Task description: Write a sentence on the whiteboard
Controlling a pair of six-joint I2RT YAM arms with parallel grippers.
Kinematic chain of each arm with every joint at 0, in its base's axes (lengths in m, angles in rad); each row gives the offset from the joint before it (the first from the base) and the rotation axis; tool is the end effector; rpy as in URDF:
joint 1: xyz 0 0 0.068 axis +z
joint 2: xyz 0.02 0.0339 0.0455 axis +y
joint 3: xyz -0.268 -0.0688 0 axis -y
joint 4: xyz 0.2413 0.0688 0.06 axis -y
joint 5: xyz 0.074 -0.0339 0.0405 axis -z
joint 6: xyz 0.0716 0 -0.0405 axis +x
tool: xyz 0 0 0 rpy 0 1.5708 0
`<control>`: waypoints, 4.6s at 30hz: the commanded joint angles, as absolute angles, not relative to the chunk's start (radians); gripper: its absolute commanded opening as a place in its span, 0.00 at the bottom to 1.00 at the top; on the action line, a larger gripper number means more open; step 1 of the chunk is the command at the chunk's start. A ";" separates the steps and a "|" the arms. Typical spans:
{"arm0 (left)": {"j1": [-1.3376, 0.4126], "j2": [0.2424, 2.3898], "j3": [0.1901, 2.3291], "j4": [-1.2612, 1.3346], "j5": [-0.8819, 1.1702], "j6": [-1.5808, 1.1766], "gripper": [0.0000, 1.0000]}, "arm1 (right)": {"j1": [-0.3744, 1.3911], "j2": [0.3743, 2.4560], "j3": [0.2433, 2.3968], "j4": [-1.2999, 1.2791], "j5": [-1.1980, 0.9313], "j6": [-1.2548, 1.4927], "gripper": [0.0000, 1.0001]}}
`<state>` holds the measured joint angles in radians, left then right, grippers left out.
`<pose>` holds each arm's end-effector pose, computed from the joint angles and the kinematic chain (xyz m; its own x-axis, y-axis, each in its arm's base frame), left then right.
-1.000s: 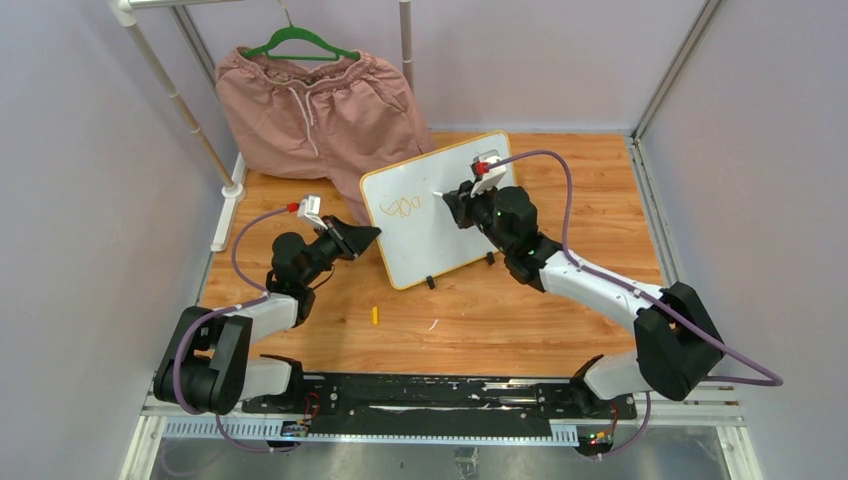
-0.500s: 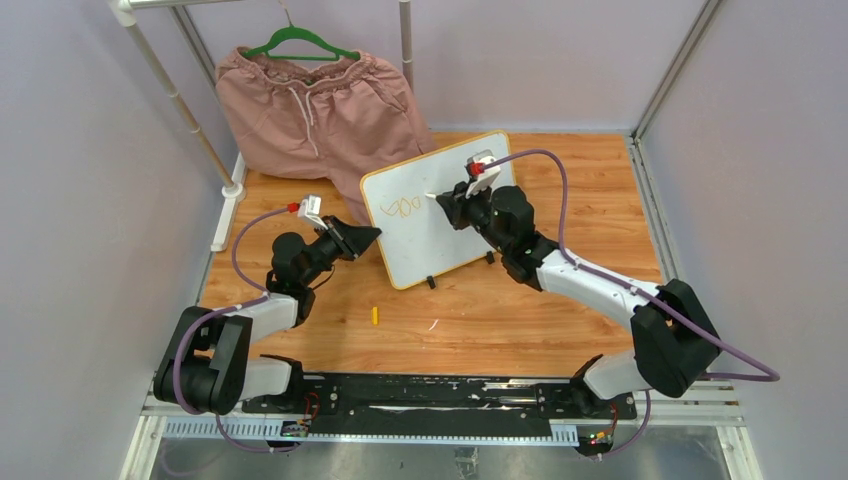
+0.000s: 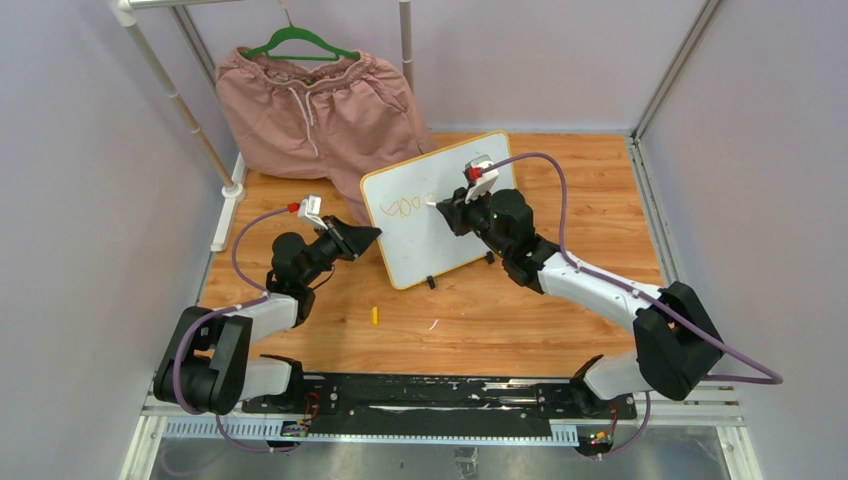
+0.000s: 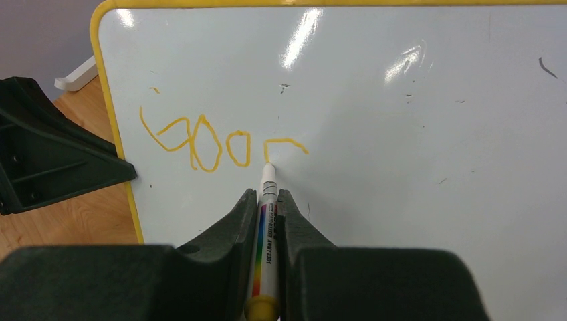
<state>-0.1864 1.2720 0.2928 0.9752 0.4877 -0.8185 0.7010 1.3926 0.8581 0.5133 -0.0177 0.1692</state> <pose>0.2520 -0.0817 0.2022 -0.4584 -0.5699 -0.6819 0.4237 0.5344 -0.7314 0.2714 0.2308 0.3029 -0.1268 0.1133 -0.9854 -0.6463 0.7442 0.1687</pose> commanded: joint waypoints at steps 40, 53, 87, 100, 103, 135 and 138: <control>-0.184 1.255 0.285 1.028 0.491 -0.816 0.00 | 0.683 1.358 0.966 0.442 0.054 0.147 0.00; -0.184 1.256 0.285 1.031 0.492 -0.818 0.00 | 0.665 1.419 1.033 0.460 0.062 0.142 0.00; -0.184 1.256 0.284 1.032 0.492 -0.818 0.00 | 0.650 1.363 0.866 0.450 0.020 0.190 0.00; -0.184 1.256 0.284 1.030 0.492 -0.818 0.00 | 0.650 1.336 0.830 0.432 0.023 0.199 0.00; -0.184 1.257 0.284 1.027 0.489 -0.816 0.01 | 0.649 1.327 0.827 0.426 0.029 0.201 0.00; -0.191 1.230 0.295 0.910 0.491 -0.796 0.43 | 0.642 1.256 0.836 0.568 0.068 0.124 0.00; -0.190 1.244 0.295 0.910 0.489 -0.795 0.43 | 0.640 1.285 0.854 0.567 0.061 0.113 0.00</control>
<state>-0.1867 1.2251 0.2893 0.9100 0.4889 -0.8177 0.6579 1.2564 0.8310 0.5125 0.0463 0.1539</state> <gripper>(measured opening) 0.433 0.149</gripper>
